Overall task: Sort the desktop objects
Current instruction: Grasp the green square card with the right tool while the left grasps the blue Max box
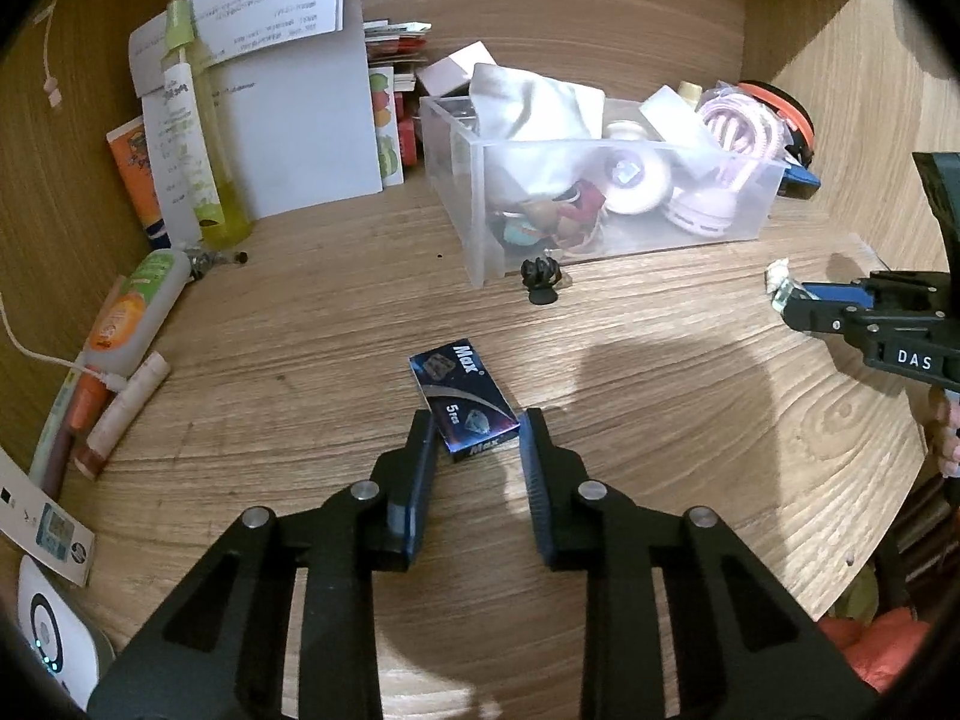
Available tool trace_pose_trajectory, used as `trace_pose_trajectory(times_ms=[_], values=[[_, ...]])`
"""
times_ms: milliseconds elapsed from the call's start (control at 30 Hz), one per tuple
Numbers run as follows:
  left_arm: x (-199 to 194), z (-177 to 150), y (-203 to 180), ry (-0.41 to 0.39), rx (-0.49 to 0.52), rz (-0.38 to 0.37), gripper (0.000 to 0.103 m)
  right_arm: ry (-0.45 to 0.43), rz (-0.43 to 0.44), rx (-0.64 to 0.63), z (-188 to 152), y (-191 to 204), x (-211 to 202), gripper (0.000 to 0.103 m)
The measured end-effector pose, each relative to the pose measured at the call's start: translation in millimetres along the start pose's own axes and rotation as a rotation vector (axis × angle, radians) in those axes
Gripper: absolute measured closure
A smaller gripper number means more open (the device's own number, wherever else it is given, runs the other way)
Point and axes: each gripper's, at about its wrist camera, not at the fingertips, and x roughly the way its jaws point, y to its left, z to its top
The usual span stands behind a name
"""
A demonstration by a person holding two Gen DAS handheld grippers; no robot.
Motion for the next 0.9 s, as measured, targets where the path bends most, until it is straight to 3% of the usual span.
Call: trace_pose_trajectory(times_ms=[467, 900], values=[[-17, -5, -7, -0.025, 0.029, -0.021, 0.076, -0.043, 0.013, 0.019, -1, -10, -18, 0.081], [-43, 18, -11, -0.135, 0.012, -0.027, 0.076, -0.094, 0.043, 0.016, 11, -7, -32, 0.081]])
